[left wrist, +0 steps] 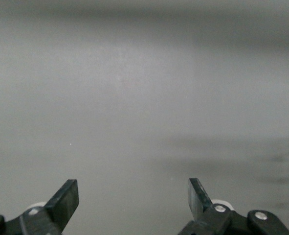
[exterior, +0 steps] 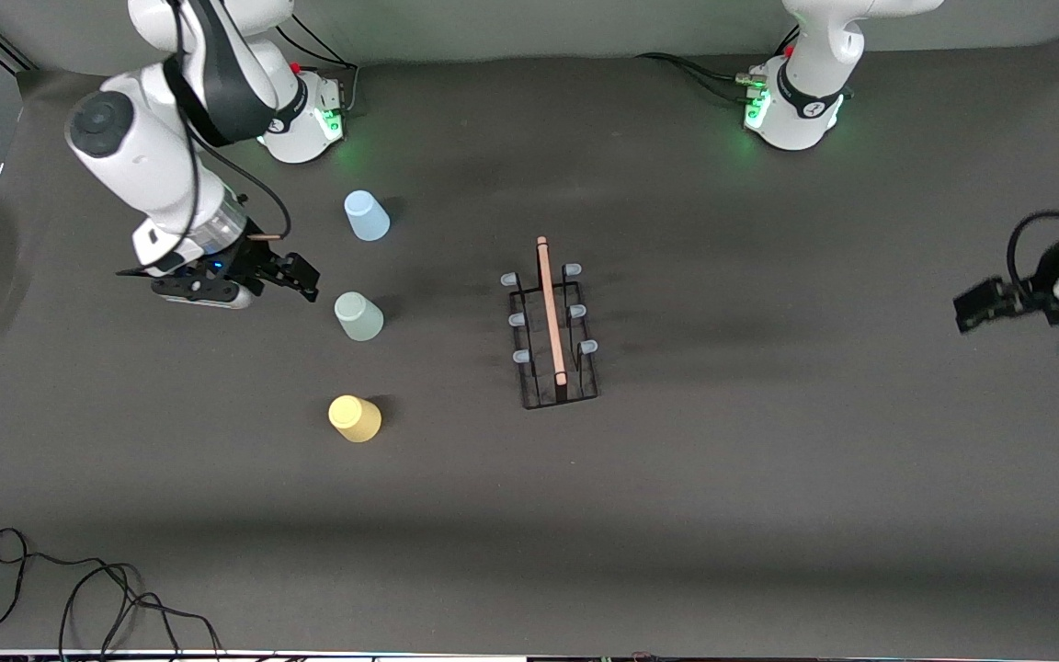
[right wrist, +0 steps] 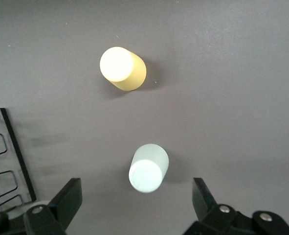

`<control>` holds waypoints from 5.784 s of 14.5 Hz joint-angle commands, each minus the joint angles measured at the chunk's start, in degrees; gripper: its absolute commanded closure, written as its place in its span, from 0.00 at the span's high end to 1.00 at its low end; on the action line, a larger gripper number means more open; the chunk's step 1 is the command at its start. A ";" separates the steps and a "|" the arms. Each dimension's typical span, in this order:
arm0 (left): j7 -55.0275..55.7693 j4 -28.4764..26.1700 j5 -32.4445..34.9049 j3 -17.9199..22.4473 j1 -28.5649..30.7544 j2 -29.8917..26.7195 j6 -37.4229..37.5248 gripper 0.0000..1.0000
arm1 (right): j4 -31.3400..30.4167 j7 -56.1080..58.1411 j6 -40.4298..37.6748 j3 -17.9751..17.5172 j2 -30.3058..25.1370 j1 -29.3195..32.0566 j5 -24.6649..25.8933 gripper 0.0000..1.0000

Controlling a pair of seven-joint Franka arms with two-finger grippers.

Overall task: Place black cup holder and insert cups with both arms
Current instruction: 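Open the left gripper and withdraw it while the right gripper reaches out, then grasp the pale green cup with the right gripper, then carry the green cup onto a holder peg and release it, then move the right gripper to the yellow cup and grasp it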

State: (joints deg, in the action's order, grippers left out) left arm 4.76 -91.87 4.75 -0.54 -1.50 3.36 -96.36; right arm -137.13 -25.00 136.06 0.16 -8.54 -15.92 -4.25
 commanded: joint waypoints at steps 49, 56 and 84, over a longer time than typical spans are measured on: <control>-3.44 0.99 -3.60 0.01 1.85 -2.75 3.46 1.00 | 27.79 -45.14 -4.05 0.37 26.64 -29.26 -3.05 0.06; -3.36 0.91 -3.52 0.01 1.77 -2.75 3.55 1.00 | 27.79 -45.84 -1.06 0.37 30.07 -29.44 -1.82 0.49; -5.64 0.73 -2.55 -0.07 2.12 -2.13 3.11 1.00 | 32.36 12.25 -3.88 18.30 34.63 -16.52 -8.75 1.00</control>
State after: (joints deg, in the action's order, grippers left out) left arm 0.08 -91.60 1.31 -0.51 0.44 1.08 -93.11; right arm -105.69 -16.22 129.91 18.51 24.02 -32.96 -10.25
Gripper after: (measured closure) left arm 0.000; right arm 0.000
